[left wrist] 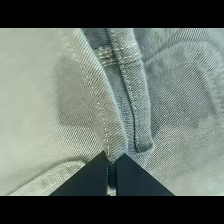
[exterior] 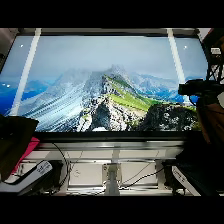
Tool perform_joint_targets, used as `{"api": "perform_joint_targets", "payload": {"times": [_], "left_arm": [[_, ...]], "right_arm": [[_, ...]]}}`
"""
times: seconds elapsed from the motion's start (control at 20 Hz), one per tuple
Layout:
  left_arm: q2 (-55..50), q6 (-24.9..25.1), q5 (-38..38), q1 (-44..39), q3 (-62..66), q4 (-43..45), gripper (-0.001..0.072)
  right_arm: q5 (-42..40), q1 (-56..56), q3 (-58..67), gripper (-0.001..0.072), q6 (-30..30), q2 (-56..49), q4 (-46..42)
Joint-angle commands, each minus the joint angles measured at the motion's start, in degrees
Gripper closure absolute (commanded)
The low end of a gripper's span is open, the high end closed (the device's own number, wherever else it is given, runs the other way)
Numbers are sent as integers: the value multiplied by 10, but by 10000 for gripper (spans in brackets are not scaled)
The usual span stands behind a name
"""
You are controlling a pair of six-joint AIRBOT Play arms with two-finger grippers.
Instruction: Fold the clothes and pants, and hang the long-sleeved shirts on hangers.
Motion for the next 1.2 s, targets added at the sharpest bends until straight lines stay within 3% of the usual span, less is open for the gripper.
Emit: {"api": "perform_joint_targets", "payload": {"times": [0.0,0.1,0.25,0.45,0.6,0.85,1.0,1.15], "left_arm": [[100,-5,11,0,1,2,669],[166,-9,21,0,1,2,669],[261,-88,56,0,1,-5,669],[373,-93,85,0,1,-4,669],[435,-140,142,0,1,-17,669],[512,-142,243,0,8,-155,670],[512,-138,247,0,62,-233,670],[489,-74,246,0,117,-402,670]], "right_arm": [[0,0,1,693,0,0,0],[0,0,1,692,0,0,0],[0,0,0,693,0,0,0],[0,0,0,692,0,0,0],[0,0,1,693,0,0,0],[0,0,1,693,0,0,0],[0,0,0,693,0,0,0],[0,0,1,693,0,0,0]]}}
